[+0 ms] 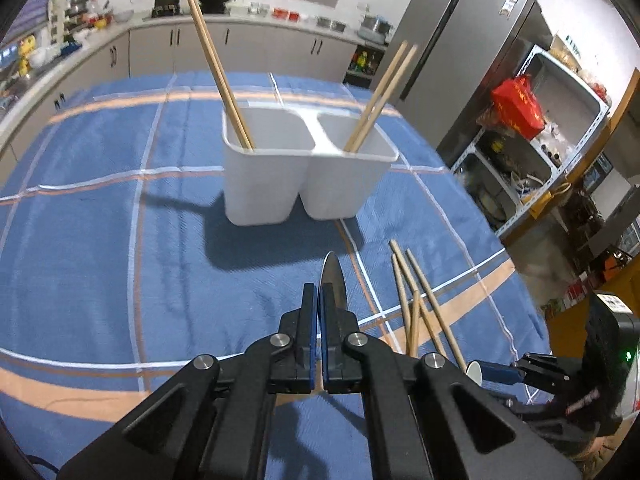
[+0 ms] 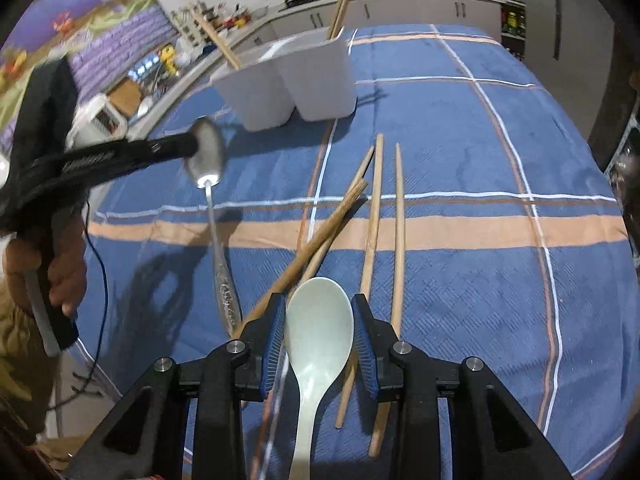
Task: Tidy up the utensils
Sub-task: 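Position the open right gripper around the white plastic spoon, then close the right gripper on the white spoon while the left gripper lifts the metal spoon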
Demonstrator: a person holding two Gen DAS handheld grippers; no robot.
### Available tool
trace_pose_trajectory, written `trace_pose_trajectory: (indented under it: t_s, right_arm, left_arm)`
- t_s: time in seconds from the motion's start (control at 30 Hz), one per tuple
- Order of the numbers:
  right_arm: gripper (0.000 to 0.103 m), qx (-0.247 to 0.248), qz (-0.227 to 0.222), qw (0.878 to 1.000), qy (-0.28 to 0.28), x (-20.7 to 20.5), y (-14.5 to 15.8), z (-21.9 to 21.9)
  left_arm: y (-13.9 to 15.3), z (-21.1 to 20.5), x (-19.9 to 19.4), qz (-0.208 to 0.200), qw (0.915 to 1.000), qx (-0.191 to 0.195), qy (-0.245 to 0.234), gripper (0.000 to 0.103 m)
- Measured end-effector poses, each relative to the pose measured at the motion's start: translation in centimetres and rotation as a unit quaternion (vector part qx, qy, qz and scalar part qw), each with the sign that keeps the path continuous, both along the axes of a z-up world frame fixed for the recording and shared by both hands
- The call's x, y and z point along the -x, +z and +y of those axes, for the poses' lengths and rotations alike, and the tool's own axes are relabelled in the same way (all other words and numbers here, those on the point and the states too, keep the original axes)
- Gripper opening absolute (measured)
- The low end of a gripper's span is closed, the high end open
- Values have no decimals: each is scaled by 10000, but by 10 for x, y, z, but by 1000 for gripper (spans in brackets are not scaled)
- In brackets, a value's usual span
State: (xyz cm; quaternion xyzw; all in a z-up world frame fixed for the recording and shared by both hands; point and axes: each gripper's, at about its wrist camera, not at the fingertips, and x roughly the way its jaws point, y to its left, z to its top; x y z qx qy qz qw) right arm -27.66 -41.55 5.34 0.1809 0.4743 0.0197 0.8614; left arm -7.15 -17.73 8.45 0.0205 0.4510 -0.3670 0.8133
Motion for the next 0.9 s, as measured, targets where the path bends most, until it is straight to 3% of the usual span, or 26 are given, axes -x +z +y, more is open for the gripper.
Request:
trace_pose_trajectory:
  t_s: [0.23, 0.6, 0.9]
  right_arm:
    - [36, 14, -280, 9994, -192, 17, 19, 1]
    - [36, -429, -823, 9934, -678, 39, 46, -20]
    - [36, -299, -1481, 9855, -774, 26, 97, -34]
  left_arm:
    - [34, 31, 21, -325, 9989, 263, 192, 1]
    - [79, 57, 60, -982, 9937, 434, 315, 1]
    - [120, 65, 54, -1446, 9868, 486, 553, 1]
